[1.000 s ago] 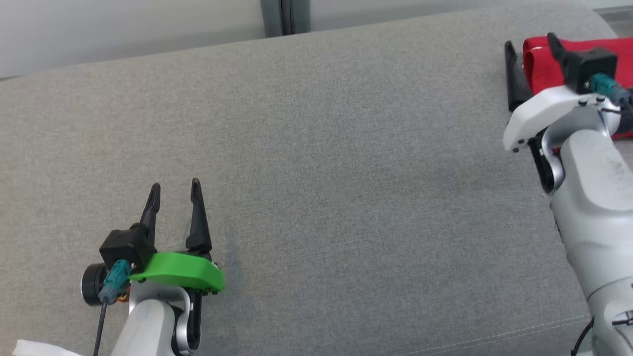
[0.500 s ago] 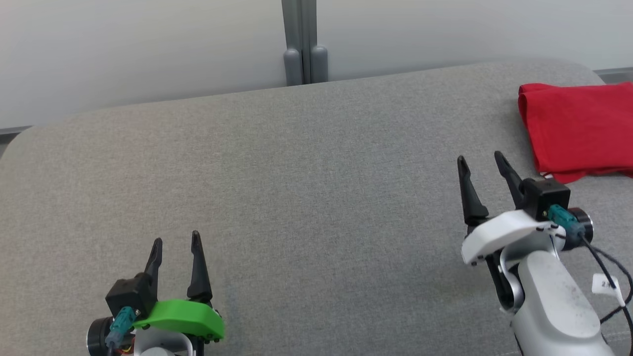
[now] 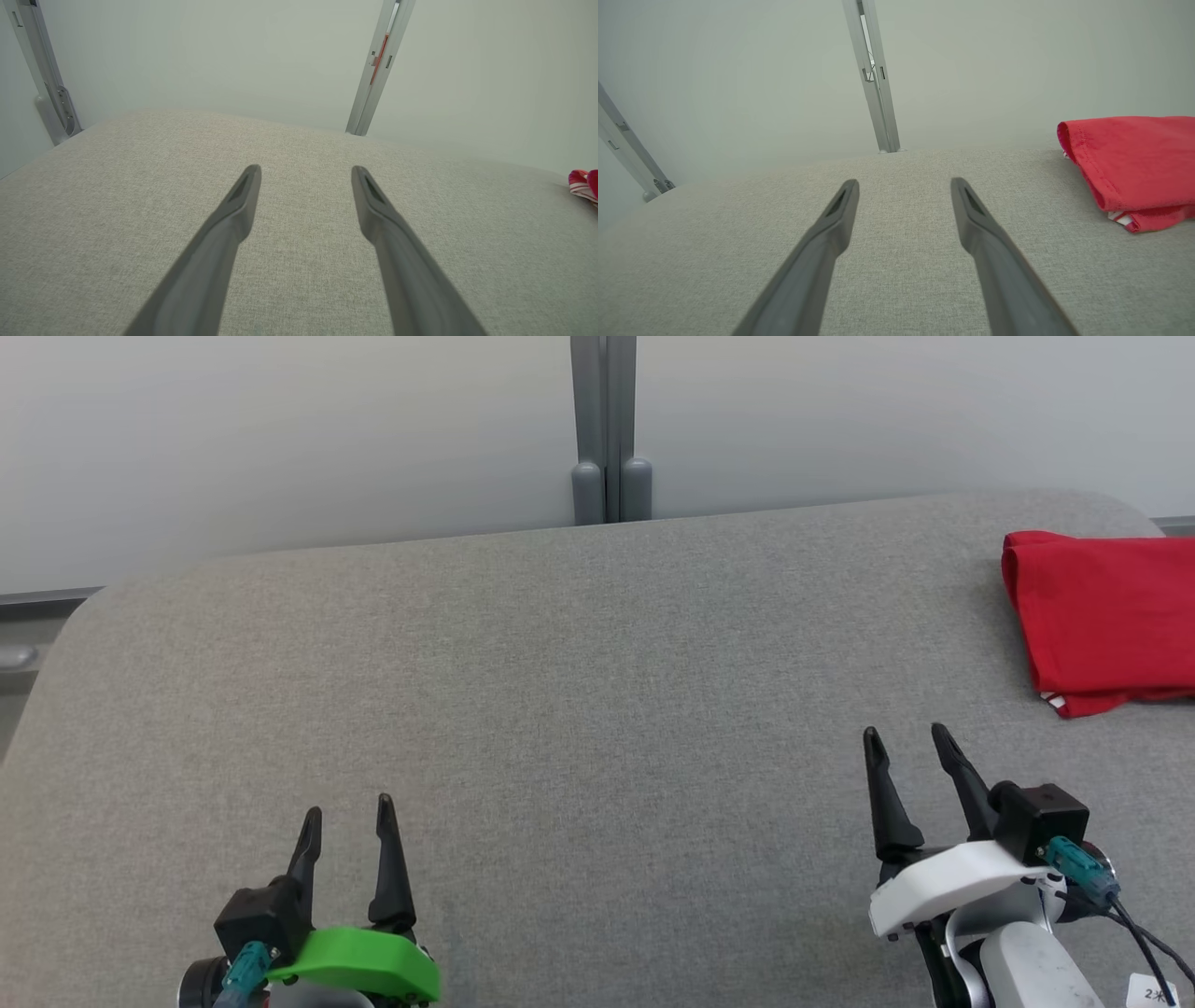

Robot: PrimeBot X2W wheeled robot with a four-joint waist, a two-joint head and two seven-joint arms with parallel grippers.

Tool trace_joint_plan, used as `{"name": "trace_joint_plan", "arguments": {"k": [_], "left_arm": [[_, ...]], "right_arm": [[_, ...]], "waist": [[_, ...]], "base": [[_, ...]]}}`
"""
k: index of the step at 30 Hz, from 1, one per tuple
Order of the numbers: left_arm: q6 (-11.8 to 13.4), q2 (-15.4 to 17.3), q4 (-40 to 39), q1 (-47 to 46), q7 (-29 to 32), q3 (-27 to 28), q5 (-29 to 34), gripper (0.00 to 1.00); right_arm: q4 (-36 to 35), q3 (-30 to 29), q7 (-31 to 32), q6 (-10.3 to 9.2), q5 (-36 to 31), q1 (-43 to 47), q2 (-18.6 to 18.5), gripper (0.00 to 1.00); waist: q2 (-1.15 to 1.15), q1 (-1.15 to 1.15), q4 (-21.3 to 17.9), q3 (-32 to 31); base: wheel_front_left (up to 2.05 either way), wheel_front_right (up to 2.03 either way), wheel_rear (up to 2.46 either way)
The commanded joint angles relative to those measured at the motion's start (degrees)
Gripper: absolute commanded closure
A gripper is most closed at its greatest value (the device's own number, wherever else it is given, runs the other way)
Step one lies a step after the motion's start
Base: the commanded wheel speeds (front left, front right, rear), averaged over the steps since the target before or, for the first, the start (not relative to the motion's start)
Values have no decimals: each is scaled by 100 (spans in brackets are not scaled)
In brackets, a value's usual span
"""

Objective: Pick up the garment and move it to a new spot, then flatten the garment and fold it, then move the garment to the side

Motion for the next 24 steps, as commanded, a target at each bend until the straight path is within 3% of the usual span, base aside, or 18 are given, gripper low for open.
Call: {"name": "trace_joint_plan", "arguments": {"k": [1,24], "left_arm": [[-3,7,-2,105,-15,-35,32,0],[78,6,134,92,-15,-123,-122,0]], "right_arm": [[-36,77,14,-10,64,136,-12,0],[-191,128,171,-10,-45,240,-15,0]], "waist": [[0,0,24,-6],[0,0,34,-14]], "base": [[0,0,0],[0,0,0]]}}
